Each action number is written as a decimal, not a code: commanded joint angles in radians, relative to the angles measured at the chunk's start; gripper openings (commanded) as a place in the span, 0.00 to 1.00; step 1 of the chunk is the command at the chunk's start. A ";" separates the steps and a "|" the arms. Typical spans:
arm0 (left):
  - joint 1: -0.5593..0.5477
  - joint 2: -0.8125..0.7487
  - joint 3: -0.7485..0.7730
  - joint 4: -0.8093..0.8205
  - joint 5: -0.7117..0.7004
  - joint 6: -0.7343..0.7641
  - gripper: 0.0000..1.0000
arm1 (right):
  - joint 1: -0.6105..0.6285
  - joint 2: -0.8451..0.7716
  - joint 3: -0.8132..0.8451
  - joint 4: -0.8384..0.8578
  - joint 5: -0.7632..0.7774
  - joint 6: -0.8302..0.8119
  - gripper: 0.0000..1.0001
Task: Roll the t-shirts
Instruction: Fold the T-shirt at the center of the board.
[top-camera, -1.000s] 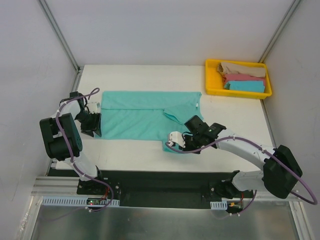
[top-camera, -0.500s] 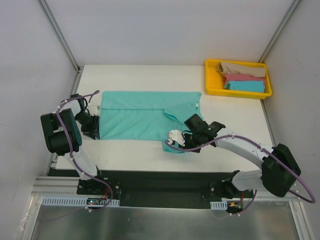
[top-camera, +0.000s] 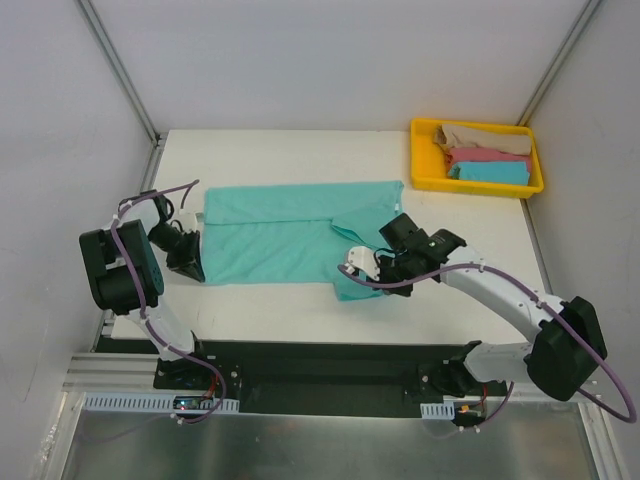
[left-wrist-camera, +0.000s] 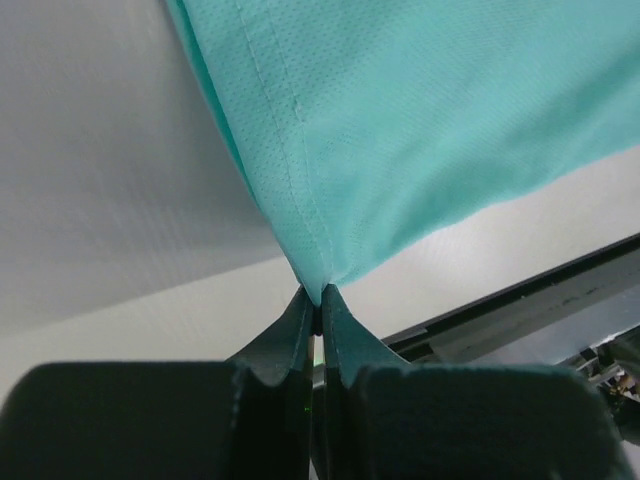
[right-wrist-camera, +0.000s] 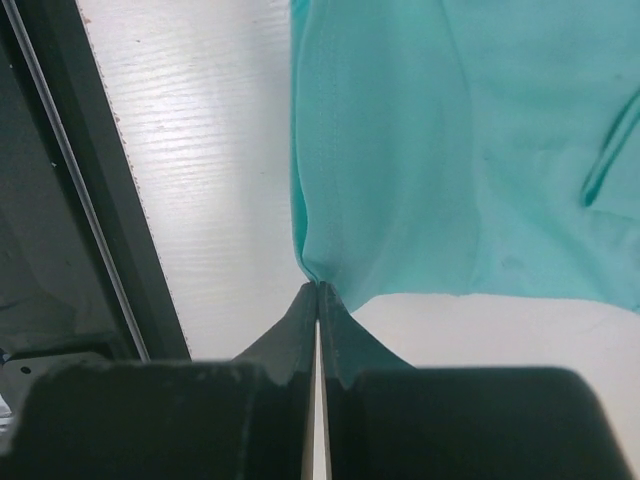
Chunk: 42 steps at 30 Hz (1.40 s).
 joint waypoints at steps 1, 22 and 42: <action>-0.002 -0.106 0.015 -0.115 0.102 -0.023 0.00 | -0.041 -0.052 0.077 -0.116 0.018 0.019 0.01; -0.002 0.078 0.408 -0.235 0.227 -0.064 0.00 | -0.239 0.283 0.543 -0.049 0.131 -0.003 0.01; -0.002 0.342 0.721 -0.275 0.222 -0.084 0.00 | -0.284 0.706 1.028 0.010 0.236 -0.016 0.01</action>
